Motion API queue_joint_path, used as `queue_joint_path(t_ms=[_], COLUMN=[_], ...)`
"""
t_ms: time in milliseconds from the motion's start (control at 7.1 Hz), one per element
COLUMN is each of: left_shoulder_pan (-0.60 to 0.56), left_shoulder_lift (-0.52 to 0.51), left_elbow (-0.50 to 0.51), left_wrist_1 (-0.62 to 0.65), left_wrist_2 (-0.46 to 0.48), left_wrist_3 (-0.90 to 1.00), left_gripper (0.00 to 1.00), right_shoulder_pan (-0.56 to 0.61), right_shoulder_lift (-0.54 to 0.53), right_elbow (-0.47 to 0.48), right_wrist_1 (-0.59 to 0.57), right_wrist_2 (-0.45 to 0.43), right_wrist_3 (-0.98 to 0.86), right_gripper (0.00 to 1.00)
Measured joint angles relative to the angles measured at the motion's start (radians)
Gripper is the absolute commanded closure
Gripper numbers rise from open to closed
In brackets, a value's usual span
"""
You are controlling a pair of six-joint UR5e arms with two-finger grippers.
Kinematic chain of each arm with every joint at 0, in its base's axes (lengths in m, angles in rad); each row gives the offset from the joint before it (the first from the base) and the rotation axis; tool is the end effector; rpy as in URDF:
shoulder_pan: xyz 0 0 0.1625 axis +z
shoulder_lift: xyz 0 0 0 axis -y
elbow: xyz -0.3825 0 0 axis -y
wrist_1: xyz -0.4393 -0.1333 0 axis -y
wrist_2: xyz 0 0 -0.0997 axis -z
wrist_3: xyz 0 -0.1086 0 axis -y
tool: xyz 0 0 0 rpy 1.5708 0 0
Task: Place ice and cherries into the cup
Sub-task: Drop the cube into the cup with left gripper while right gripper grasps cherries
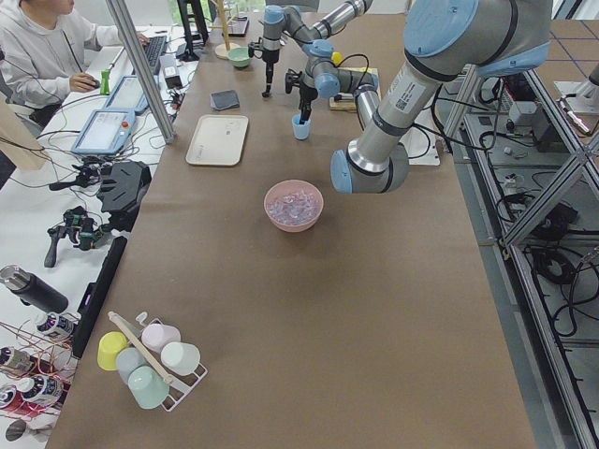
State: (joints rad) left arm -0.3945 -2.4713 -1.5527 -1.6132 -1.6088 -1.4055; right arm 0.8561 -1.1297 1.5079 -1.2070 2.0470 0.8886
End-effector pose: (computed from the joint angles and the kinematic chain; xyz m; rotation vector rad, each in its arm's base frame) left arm 0.6201 -0.3981 0.0466 0.2220 0.9000 -0.1950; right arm -0.4024 -0.5912 0.3499 0.1797 -0.8374 -0.0135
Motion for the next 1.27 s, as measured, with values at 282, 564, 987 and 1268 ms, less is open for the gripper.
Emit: queue_joint_path(t_ms=[282, 564, 987, 1268], left_shoulder_pan=[0.003, 0.006, 0.006, 0.006], left_shoulder_lift=[0.001, 0.004, 0.006, 0.005], left_elbow=[-0.002, -0.006, -0.011, -0.018], left_wrist_1=[0.000, -0.001, 0.000, 0.001], left_wrist_2=[0.017, 0.036, 0.041, 0.041], left_wrist_3=[-0.009, -0.031, -0.038, -0.038], left_gripper=[0.06, 0.06, 0.06, 0.06], right_shoulder_pan=[0.010, 0.026, 0.030, 0.030], right_shoulder_lift=[0.028, 0.041, 0.032, 0.022], right_elbow=[-0.059, -0.101, -0.116, -0.118], right_wrist_1=[0.005, 0.006, 0.008, 0.009], right_wrist_2=[-0.014, 0.000, 0.031, 0.044], right_wrist_3=[-0.018, 0.000, 0.039, 0.038], right_gripper=[0.33, 0.37, 0.62, 0.62])
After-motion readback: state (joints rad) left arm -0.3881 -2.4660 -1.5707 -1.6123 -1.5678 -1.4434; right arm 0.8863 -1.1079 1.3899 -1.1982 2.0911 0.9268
